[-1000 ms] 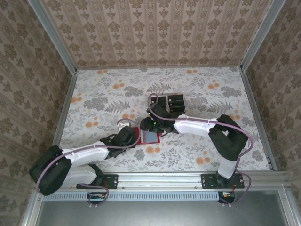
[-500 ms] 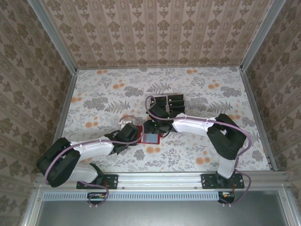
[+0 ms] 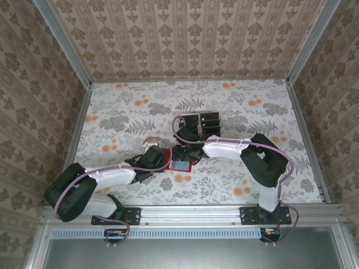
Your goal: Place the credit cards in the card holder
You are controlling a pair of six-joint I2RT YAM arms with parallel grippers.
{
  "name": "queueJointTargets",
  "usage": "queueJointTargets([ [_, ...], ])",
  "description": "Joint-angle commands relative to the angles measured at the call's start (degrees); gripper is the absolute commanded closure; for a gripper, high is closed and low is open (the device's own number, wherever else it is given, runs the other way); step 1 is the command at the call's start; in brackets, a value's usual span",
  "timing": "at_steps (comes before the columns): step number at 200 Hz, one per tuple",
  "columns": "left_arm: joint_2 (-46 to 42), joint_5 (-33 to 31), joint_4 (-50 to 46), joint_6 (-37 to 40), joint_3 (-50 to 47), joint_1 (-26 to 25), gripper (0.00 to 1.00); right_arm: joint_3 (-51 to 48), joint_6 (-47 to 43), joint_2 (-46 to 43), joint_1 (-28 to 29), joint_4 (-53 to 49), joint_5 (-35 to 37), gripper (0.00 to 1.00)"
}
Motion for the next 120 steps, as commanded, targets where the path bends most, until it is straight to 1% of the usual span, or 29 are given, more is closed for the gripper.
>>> queueJointTargets([
  [1,1.03,5.10,4.22,1.58,-1.59,0.06,0.59,-1.88,4.80,1.39,0.00,5.78,-3.77,0.44],
  [18,1.03,5.98,5.46,2.06,-1.91,0.02,0.59,-2.99,7.69,1.59,-0.03,9.50,-5.27,0.43],
  [48,0.52,7.28,7.56,2.63,-3.07,0.06,0.58,-4.98,10.86,1.70,-0.04,12.17,-5.05,0.42],
  [94,-3.84,8.34,9.85,3.30,-5.98,0.00,0.47,-7.25,12.80,1.14,-0.13,13.10,-3.77,0.42],
  [120,-7.17,8.62,9.35,3.66,-7.13,-0.16,0.44,-7.83,13.25,1.09,-0.11,13.33,-3.30,0.42],
])
